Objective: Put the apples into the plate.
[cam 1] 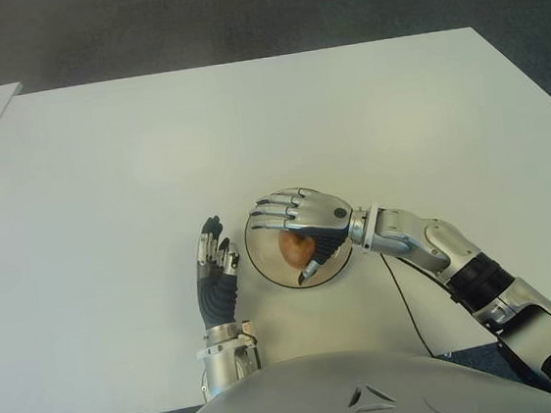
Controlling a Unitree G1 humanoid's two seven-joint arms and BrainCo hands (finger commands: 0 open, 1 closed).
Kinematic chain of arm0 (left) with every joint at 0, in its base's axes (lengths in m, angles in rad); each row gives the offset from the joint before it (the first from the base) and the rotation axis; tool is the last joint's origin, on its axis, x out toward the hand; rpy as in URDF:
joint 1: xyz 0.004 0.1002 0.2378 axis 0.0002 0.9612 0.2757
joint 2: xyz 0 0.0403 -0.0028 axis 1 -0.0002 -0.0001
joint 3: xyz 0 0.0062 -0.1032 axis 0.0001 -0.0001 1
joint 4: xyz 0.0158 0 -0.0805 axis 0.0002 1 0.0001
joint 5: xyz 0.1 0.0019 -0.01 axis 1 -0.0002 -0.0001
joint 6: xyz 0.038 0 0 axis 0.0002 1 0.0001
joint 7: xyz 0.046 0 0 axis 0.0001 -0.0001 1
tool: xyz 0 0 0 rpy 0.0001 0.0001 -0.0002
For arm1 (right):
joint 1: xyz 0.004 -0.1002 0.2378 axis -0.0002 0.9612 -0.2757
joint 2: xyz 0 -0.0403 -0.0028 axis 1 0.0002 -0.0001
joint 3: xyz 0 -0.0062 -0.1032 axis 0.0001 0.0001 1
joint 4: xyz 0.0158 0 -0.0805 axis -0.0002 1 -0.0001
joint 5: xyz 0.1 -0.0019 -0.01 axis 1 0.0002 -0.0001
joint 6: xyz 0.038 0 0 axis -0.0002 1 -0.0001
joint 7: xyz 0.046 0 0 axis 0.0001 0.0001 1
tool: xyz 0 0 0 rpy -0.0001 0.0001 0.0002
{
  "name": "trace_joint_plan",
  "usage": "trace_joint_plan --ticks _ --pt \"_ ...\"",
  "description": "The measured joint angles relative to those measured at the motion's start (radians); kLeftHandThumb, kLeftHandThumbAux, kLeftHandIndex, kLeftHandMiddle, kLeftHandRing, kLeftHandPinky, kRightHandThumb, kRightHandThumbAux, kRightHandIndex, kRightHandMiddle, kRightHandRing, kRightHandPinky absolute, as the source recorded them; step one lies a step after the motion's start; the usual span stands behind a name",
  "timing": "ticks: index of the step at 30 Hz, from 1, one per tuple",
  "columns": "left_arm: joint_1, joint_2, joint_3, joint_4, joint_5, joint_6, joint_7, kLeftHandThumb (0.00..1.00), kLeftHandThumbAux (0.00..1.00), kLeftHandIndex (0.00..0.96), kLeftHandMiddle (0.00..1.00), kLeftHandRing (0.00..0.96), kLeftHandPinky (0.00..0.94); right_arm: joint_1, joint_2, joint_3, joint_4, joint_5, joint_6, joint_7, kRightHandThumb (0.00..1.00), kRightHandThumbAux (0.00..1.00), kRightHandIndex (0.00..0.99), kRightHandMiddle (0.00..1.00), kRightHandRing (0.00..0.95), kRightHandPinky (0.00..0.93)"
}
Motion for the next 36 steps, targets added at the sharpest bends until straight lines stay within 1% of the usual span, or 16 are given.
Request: trace_joint_plan --ticks 4,8,12,16,21,31,33,36 --pt "0.000 0.000 0.001 0.000 0.012 0.001 0.013 0.141 0.541 0.080 0.081 0.046 0.024 0.023 0.020 -0.022 0.000 0.061 0.034 0.023 0.000 0.421 0.000 0.037 0.001 0.000" --pt "0.000 0.000 0.002 -0.001 0.058 0.013 0.046 0.132 0.535 0.073 0.079 0.044 0.005 0.050 0.056 -0.045 0.000 0.145 0.082 0.053 0.000 0.401 0.000 0.020 0.000 0.000" --pt "-0.001 0.000 0.002 -0.001 0.068 0.022 0.059 0.144 0.525 0.067 0.088 0.042 0.001 0.065 0.085 -0.063 0.001 0.210 0.121 0.083 0.008 0.376 0.000 0.005 0.000 0.000" --pt "-0.001 0.000 0.001 -0.001 0.059 0.023 0.060 0.154 0.522 0.069 0.095 0.038 0.000 0.070 0.098 -0.077 0.001 0.245 0.156 0.103 0.016 0.346 0.000 0.000 0.000 0.000" --pt "-0.001 0.000 0.001 -0.001 0.050 0.023 0.061 0.155 0.513 0.070 0.093 0.032 0.000 0.074 0.107 -0.100 0.001 0.255 0.187 0.104 0.012 0.318 0.000 0.000 0.000 0.000" --pt "-0.001 0.000 0.001 -0.001 0.061 0.023 0.081 0.143 0.519 0.068 0.080 0.019 0.000 0.089 0.129 -0.135 -0.001 0.282 0.210 0.086 0.017 0.276 0.000 0.000 0.000 0.000" --pt "-0.001 0.000 0.000 -0.001 0.058 0.023 0.081 0.144 0.518 0.069 0.083 0.020 0.000 0.091 0.136 -0.146 0.000 0.300 0.212 0.086 0.021 0.269 0.000 0.000 0.000 0.000" --pt "-0.001 0.000 0.000 -0.001 0.040 0.023 0.073 0.146 0.522 0.066 0.081 0.017 0.000 0.095 0.155 -0.170 0.005 0.369 0.229 0.096 0.030 0.259 0.000 0.000 0.000 0.000"
